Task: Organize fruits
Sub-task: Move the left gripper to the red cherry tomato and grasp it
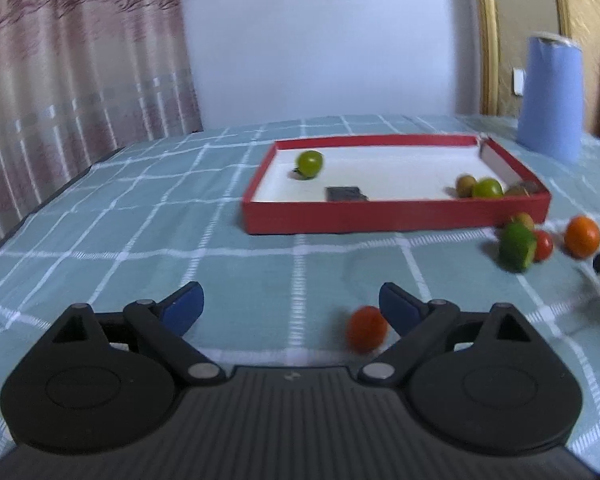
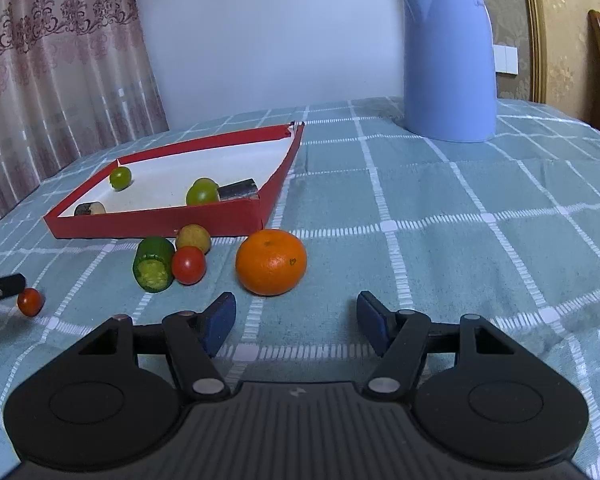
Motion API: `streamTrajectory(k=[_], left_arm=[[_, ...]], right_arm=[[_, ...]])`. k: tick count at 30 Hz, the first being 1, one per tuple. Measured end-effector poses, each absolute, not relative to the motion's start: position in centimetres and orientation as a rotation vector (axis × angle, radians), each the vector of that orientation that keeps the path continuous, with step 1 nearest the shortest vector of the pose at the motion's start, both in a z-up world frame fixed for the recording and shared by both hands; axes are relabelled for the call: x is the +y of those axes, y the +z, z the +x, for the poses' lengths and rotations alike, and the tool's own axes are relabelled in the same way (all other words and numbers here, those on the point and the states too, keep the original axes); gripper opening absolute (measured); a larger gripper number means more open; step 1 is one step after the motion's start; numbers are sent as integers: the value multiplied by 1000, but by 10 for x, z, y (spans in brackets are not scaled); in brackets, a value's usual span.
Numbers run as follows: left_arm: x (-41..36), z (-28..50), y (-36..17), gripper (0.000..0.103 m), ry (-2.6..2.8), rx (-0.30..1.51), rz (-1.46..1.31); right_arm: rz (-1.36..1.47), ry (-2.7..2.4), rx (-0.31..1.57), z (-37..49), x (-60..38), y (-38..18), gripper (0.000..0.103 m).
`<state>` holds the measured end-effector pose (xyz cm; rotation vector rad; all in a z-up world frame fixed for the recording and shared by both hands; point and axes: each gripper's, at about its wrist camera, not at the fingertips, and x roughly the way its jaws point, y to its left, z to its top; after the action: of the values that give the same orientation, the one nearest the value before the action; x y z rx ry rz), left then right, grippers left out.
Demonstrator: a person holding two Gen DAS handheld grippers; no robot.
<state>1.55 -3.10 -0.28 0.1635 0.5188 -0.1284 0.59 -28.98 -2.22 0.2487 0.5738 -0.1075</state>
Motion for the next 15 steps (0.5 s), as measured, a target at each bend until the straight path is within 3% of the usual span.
streamTrajectory(k=[5, 7, 15], left_arm=[[-40, 16, -6, 91, -141, 527, 192], [-40, 17, -8, 81, -148, 543, 191], [-42, 16, -10, 76, -189, 560, 188]], right_arm=[[263, -102, 571, 6, -292, -22, 66], [260, -103, 573, 6, -291, -21, 66], [259, -103, 573, 7, -291, -21, 66]])
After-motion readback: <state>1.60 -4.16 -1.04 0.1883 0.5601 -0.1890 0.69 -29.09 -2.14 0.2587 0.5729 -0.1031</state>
